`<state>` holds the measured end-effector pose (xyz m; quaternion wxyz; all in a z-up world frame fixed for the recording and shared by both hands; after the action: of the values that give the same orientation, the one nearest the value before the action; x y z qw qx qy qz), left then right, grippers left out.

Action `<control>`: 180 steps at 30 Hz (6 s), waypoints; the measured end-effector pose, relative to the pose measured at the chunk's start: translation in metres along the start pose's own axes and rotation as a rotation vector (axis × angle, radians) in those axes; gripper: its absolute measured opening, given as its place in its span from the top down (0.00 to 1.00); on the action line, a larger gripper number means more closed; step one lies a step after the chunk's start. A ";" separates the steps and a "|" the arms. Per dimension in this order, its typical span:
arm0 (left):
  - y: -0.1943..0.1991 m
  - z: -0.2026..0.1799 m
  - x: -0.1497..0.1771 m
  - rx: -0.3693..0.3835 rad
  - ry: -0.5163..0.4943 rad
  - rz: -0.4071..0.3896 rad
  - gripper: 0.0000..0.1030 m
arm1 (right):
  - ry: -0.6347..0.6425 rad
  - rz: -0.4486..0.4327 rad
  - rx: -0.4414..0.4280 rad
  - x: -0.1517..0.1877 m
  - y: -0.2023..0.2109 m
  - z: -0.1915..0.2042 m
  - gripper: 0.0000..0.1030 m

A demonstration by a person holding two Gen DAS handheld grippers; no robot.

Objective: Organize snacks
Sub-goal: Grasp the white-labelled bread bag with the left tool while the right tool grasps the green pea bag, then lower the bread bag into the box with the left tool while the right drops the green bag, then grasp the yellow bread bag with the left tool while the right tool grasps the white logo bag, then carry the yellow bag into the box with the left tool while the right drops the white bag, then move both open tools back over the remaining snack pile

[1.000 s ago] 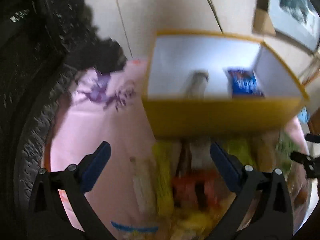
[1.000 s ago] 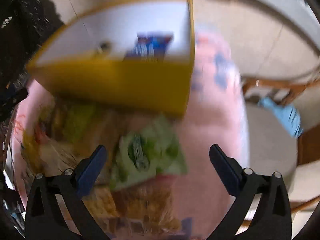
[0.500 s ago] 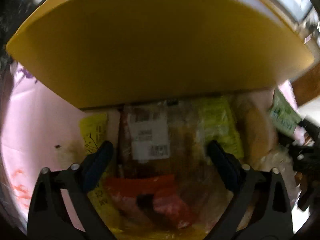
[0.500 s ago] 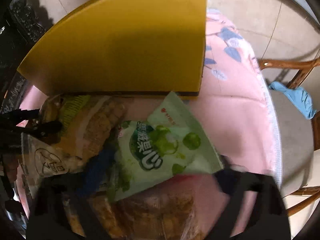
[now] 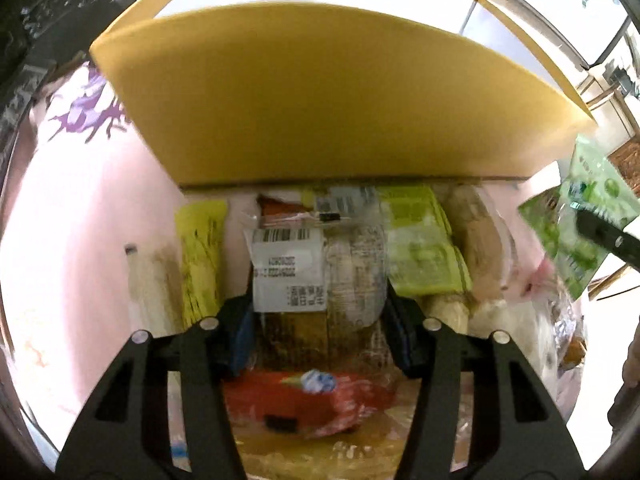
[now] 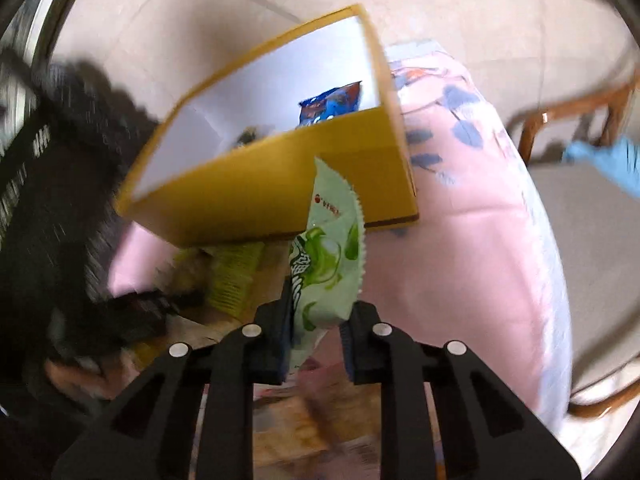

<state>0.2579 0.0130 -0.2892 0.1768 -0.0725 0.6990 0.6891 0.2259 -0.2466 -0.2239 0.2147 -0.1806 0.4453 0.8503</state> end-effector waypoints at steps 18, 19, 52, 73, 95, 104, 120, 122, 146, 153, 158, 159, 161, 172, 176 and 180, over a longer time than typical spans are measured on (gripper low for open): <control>0.153 0.003 -0.031 -0.039 0.107 -0.363 0.47 | 0.225 -0.301 -0.013 -0.065 0.105 0.063 0.80; 0.157 0.000 -0.037 -0.033 0.101 -0.399 0.47 | 0.234 -0.300 -0.025 -0.076 0.100 0.064 0.80; 0.147 0.038 -0.056 -0.171 0.056 -0.506 0.02 | 0.435 0.003 0.058 -0.071 0.016 0.078 0.01; 0.059 0.006 0.082 -0.199 -0.024 -0.254 0.02 | 0.339 0.292 0.058 0.058 -0.080 0.061 0.01; 0.076 0.001 0.121 -0.030 0.105 -0.112 0.62 | 0.259 0.212 -0.010 0.075 -0.020 0.079 0.58; 0.140 -0.027 0.079 -0.074 0.038 -0.272 0.62 | 0.281 0.017 0.004 0.037 0.053 0.088 0.58; 0.197 -0.047 -0.080 -0.309 0.121 -0.548 0.62 | 0.349 -0.285 0.111 -0.094 0.087 0.103 0.58; 0.195 -0.044 -0.098 -0.330 0.098 -0.569 0.62 | 0.346 -0.288 0.125 -0.108 0.078 0.100 0.58; 0.142 -0.026 -0.171 -0.319 0.042 -0.545 0.62 | 0.319 -0.220 0.157 -0.155 -0.001 0.075 0.57; 0.144 -0.024 -0.172 -0.351 0.068 -0.566 0.02 | 0.303 -0.204 0.144 -0.159 -0.003 0.074 0.22; 0.157 -0.018 -0.158 -0.474 0.052 -0.615 0.02 | 0.288 -0.220 0.206 -0.154 0.011 0.071 0.01; 0.158 -0.017 -0.152 -0.493 0.034 -0.612 0.02 | 0.299 -0.222 0.229 -0.150 0.015 0.070 0.01; 0.151 -0.014 -0.128 -0.551 -0.022 -0.592 0.02 | 0.285 -0.198 0.234 -0.135 0.024 0.062 0.01; 0.053 -0.020 0.037 -0.412 -0.107 -0.205 0.02 | 0.007 0.201 0.291 0.044 -0.014 -0.047 0.01; 0.041 -0.039 0.054 -0.376 -0.167 -0.179 0.02 | 0.065 0.218 0.335 0.065 -0.023 -0.045 0.01; 0.048 -0.047 0.051 -0.367 -0.228 -0.224 0.02 | 0.097 0.203 0.378 0.069 -0.021 -0.035 0.01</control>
<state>0.1867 -0.0243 -0.2625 0.3134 -0.1023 0.5252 0.7845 0.1826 -0.2514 -0.2914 0.1365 -0.1320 0.6224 0.7593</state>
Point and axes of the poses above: each gripper's, at about its wrist camera, not at the fingertips, and y roughly against the way its jaws point, z to its left, x to its underside, the point moved 4 cm from there along -y, roughly the way its jaws point, and after that the axes turned 8 degrees about -x, right-handed, at the moved point
